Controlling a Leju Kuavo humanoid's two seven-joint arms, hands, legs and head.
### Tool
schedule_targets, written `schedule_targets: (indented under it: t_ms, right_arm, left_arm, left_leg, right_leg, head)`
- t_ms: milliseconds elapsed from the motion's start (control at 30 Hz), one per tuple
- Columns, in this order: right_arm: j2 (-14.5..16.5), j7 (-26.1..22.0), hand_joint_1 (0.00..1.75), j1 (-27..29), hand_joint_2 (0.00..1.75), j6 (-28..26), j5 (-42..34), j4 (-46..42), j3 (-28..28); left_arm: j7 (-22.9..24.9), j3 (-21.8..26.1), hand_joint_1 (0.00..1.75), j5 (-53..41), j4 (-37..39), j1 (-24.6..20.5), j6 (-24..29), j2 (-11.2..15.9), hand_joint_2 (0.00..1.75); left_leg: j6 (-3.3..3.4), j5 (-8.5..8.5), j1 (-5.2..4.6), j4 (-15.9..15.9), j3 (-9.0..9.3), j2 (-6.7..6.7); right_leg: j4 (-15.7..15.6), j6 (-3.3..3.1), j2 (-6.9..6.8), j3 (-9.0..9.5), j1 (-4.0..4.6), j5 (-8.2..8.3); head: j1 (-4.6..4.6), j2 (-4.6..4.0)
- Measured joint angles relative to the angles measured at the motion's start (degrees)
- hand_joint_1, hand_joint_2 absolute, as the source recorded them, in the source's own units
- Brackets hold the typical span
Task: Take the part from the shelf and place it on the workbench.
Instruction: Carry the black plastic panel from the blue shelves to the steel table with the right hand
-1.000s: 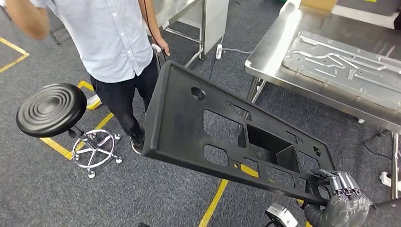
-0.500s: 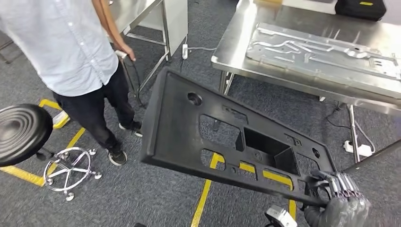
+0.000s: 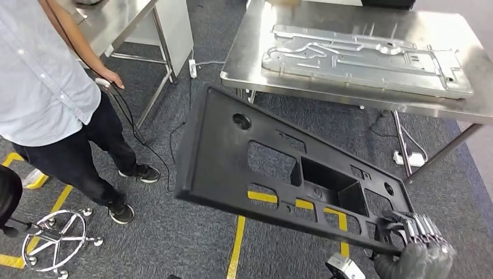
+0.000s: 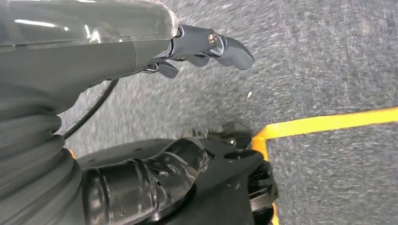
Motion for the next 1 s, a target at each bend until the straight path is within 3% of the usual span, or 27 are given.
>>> schedule_targets:
  t_ms: [67, 100, 167, 233, 267, 300, 333, 433, 500, 633, 700, 767, 800, 833, 867, 933, 1000]
  right_arm:
    - [-0.1, 0.0, 1.75, 0.1, 1.75, 0.0, 0.0, 0.0, 0.1]
    - [-0.1, 0.0, 1.75, 0.2, 1.75, 0.0, 0.0, 0.0, 0.1]
    - [-0.2, 0.2, 1.75, 0.2, 1.75, 0.0, 0.0, 0.1, 0.1]
    - [-0.7, 0.9, 1.75, 0.1, 1.75, 0.0, -0.2, 0.1, 0.4]
    - [-1.1, 1.4, 1.75, 0.1, 1.75, 0.0, -0.3, 0.2, 0.7]
    - [-1.4, 1.7, 1.75, 0.1, 1.75, 0.0, -0.4, 0.3, 1.0]
    - [-1.7, 1.8, 1.75, 0.1, 1.75, 0.0, -0.6, 0.4, 1.4]
    - [-2.0, 1.4, 1.75, -0.1, 1.75, 0.0, 0.2, 0.7, 2.1]
    - [-2.0, 1.2, 1.75, -0.3, 1.75, 0.0, 1.6, 0.7, 2.5]
    - [-2.1, 1.6, 1.75, -0.4, 1.75, 0.0, 2.4, 0.9, 3.1]
    - [-2.3, 2.1, 1.75, -0.6, 1.75, 0.0, 2.1, 1.0, 3.6]
    - [-2.4, 2.3, 1.75, -0.7, 1.75, 0.0, 1.8, 1.2, 4.0]
    - [-2.5, 2.3, 1.75, -0.7, 1.75, 0.0, 1.6, 1.3, 4.2]
    - [-2.5, 2.4, 1.75, -0.7, 1.75, 0.0, 1.5, 1.4, 4.3]
    - [-2.6, 2.4, 1.75, -0.7, 1.75, 0.0, 1.4, 1.5, 4.4]
    - [-2.7, 2.6, 1.75, -0.7, 1.75, 0.0, 1.2, 1.6, 4.5]
    - [-2.9, 2.7, 1.75, -0.8, 1.75, 0.0, 1.1, 1.6, 4.7]
  left_arm:
    - [-0.1, 0.0, 0.0, 0.0, 0.0, -0.1, 0.0, 0.0, 1.75]
    - [-0.1, 0.0, 0.0, 0.0, 0.0, -0.2, -0.1, 0.0, 1.75]
    - [-0.1, 0.0, 0.0, 0.1, 0.0, -0.2, -0.1, 0.0, 1.75]
    - [-0.2, 0.0, 0.0, 0.4, 0.0, -0.1, -0.2, 0.0, 1.75]
    - [-0.2, 0.0, 0.0, 0.5, 0.0, -0.1, -0.2, 0.0, 1.75]
    - [-0.1, 0.0, 0.0, 0.6, 0.0, -0.1, -0.2, 0.0, 1.75]
    - [-0.1, 0.0, 0.0, 0.6, 0.0, -0.1, -0.3, 0.0, 1.75]
    - [0.0, -0.1, 0.0, 0.6, 0.0, -0.1, -0.7, 0.0, 1.75]
    - [-0.1, -0.1, 0.0, 0.5, 0.0, -0.2, -0.9, 0.0, 1.75]
    - [-0.3, -0.2, 0.0, 0.4, 0.0, -0.4, -1.0, 0.0, 1.75]
    - [-0.5, -0.2, 0.0, 0.5, 0.0, -0.4, -1.3, 0.0, 1.75]
    - [-0.7, -0.2, 0.0, 0.5, 0.0, -0.3, -1.7, 0.0, 1.75]
    - [-0.8, -0.2, 0.0, 0.5, 0.0, -0.2, -1.8, 0.1, 1.75]
    - [-0.8, -0.2, 0.0, 0.5, 0.0, -0.2, -1.9, 0.1, 1.75]
    - [-0.9, -0.2, 0.0, 0.5, 0.0, -0.1, -2.0, 0.1, 1.75]
    - [-1.0, -0.2, 0.0, 0.5, 0.0, -0.1, -2.0, 0.2, 1.75]
    - [-1.1, -0.2, 0.0, 0.5, 0.0, -0.2, -2.0, 0.2, 1.75]
  left_leg:
    - [0.58, 0.1, -0.08, -0.5, 0.23, 0.9]
    - [0.96, 0.24, 0.0, -0.9, 0.51, 1.57]
    - [1.64, 0.49, 0.32, -1.7, 1.05, 2.94]
    - [1.95, 0.32, 0.19, -1.8, 1.3, 4.1]
    - [1.97, 0.17, 0.15, -1.8, 1.36, 4.61]
    - [1.93, 0.01, 0.14, -1.8, 1.48, 5.03]
    - [1.82, -0.16, 0.14, -1.8, 1.67, 5.34]
    - [1.24, -0.82, 0.06, -1.7, 2.49, 5.77]
    - [0.64, -1.11, -0.09, -1.7, 2.68, 5.87]
    - [-0.52, -2.13, 0.0, -0.9, 2.58, 5.86]
    - [-0.77, -5.06, 0.12, 4.4, 0.11, 5.46]
    - [-0.88, -8.08, 0.11, 12.4, -4.15, 5.2]
    - [-0.91, -8.34, 0.11, 14.9, -5.72, 5.18]
    - [-0.89, -7.4, 0.11, 15.3, -6.32, 5.18]
    - [-0.79, -5.42, 0.11, 13.3, -5.84, 5.18]
    - [-0.34, -1.01, 0.04, 6.0, -3.05, 5.01]
    - [0.11, 0.56, -0.15, 1.1, -1.1, 4.79]
  right_leg:
    - [-0.1, 0.77, 1.22, -0.27, -0.23, 0.12]
    - [0.0, 1.08, 0.91, -0.36, -0.19, 0.0]
    - [3.2, 1.58, -1.86, -1.88, -0.04, -1.85]
    - [10.0, 2.1, -4.86, -5.43, -0.18, -5.05]
    - [13.2, 2.33, -5.38, -7.15, -0.36, -6.06]
    - [14.6, 2.51, -5.58, -8.01, -0.56, -5.98]
    - [14.0, 2.6, -5.69, -7.79, -0.73, -4.85]
    - [3.5, 2.28, -6.25, -2.44, -0.78, 0.44]
    - [-0.1, 1.77, -6.51, -0.65, -0.41, 0.91]
    - [-0.6, 0.49, -6.25, -0.4, -0.34, 0.65]
    - [-0.9, -0.27, -6.24, 0.0, -0.46, 0.62]
    - [-0.8, -0.74, -6.16, 0.11, -0.24, 0.41]
    - [-0.8, -0.84, -6.05, 0.18, -0.15, 0.27]
    - [-0.6, -0.89, -5.89, 0.28, -0.09, 0.11]
    - [-0.5, -0.85, -5.7, 0.45, -0.05, -0.09]
    - [-0.1, -0.53, -5.41, 0.77, 0.03, -0.58]
    - [0.3, 0.02, -5.24, 0.7, 0.15, -0.92]
  head:
    - [-0.01, 0.0]
    - [0.0, 0.0]
    - [0.11, 0.0]
    - [0.21, 0.0]
    - [0.21, 0.0]
    - [0.21, 0.0]
    - [0.21, 0.0]
    - [0.23, 0.0]
    - [0.21, 0.0]
    - [0.14, 0.0]
    - [0.07, 0.0]
    - [0.02, 0.0]
    - [0.02, 0.0]
    - [0.02, 0.0]
    - [0.02, 0.0]
    - [0.03, 0.0]
    - [0.04, 0.0]
